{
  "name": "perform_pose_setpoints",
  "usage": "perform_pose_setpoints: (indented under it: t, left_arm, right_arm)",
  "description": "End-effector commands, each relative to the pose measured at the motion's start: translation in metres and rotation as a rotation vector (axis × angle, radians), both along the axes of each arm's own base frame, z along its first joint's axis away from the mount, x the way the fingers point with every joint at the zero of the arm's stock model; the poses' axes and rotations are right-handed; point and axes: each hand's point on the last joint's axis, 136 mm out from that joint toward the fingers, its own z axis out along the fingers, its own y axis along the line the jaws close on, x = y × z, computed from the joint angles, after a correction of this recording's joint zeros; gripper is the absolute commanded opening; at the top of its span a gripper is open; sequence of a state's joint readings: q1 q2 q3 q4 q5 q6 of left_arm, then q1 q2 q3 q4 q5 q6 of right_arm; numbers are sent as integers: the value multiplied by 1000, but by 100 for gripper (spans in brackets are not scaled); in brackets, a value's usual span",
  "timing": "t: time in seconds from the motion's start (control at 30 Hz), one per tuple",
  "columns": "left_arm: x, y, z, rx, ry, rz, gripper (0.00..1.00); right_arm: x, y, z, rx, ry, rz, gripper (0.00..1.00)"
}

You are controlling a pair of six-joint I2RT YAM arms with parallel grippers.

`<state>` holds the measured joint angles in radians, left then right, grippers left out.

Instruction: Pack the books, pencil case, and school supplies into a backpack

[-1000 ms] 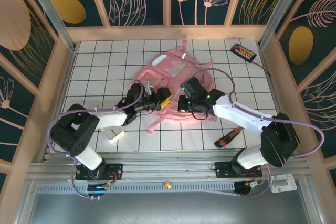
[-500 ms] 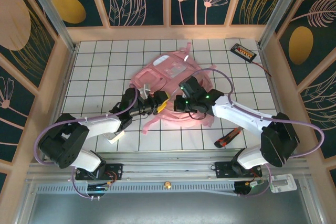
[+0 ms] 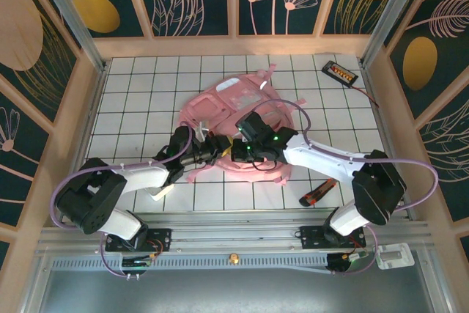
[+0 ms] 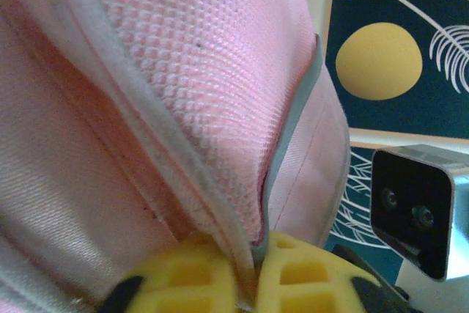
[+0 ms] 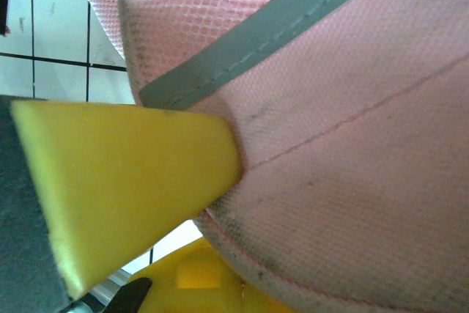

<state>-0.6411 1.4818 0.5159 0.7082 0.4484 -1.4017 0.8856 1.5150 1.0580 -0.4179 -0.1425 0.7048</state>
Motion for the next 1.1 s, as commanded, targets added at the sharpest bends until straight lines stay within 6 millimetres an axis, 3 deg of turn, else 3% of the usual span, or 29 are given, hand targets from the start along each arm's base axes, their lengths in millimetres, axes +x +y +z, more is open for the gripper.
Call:
perform_pose_setpoints:
  t: [0.0,0.17,0.3,0.43,0.6,0.67,0.87,1.0,1.07]
  left_arm:
    - [4,-1,7,-10,-46,3,0]
    - [9,6,8,40,-71,4,0]
    - [12,16,4,87,-80,17,0]
    - [14,23,2,110,-84,25,0]
    - [16,25,1,131,-94,14,0]
    - [17,27,1,139,-96,16,0]
    - [17,25,4,132,-99,-11,0]
    - [17,24,5,122,-97,-14,0]
    - [16,23,5,113,-93,-18,0]
  right_arm:
    - [3,-4,28,-17,-66,9,0]
    - [10,-51,25,-156,-84,-54,0]
    - [16,-75,32,-175,-94,-79,0]
    - [16,-86,42,-173,-107,-64,0]
    - [19,-101,38,-196,-99,-62,0]
    - [19,-101,37,-190,-95,-47,0]
    - [14,-77,41,-82,-132,84,0]
    - [18,-70,35,-63,-159,113,19]
    - [19,-68,32,-54,-163,116,20]
